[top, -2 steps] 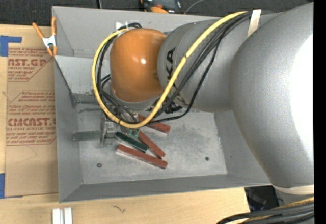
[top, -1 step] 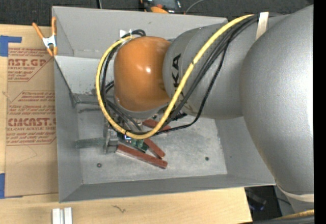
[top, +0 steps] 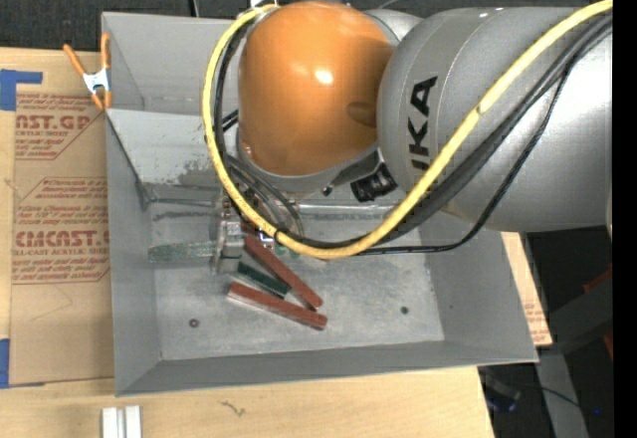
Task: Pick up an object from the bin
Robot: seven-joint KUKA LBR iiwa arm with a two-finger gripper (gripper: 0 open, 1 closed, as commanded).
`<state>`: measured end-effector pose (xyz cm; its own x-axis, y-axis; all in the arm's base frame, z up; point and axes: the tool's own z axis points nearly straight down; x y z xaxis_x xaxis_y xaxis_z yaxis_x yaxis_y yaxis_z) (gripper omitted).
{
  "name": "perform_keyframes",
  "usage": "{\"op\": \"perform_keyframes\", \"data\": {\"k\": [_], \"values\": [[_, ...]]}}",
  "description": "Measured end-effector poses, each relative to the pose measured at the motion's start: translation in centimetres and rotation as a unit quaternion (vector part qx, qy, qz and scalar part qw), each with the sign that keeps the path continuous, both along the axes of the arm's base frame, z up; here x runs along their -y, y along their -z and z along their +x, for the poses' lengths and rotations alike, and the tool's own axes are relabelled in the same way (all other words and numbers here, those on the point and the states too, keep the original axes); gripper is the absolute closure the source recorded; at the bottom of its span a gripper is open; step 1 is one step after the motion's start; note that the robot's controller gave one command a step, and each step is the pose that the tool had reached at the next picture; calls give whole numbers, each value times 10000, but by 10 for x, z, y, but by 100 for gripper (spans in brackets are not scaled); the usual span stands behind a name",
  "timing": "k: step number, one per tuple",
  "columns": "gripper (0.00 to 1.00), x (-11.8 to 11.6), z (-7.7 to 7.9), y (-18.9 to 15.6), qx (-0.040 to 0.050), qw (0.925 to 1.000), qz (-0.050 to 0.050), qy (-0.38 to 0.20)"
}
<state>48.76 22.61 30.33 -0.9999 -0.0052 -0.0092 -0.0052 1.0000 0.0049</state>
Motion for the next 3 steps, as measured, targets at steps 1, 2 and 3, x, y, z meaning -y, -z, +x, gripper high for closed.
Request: {"op": "perform_keyframes", "data": {"k": [1,2,3], "values": [[100,0,0,126,-82,9997,-35,207],[100,-11,30,40,6,9999,5,158],[100,-18,3,143,-76,9984,-41,-564]]}}
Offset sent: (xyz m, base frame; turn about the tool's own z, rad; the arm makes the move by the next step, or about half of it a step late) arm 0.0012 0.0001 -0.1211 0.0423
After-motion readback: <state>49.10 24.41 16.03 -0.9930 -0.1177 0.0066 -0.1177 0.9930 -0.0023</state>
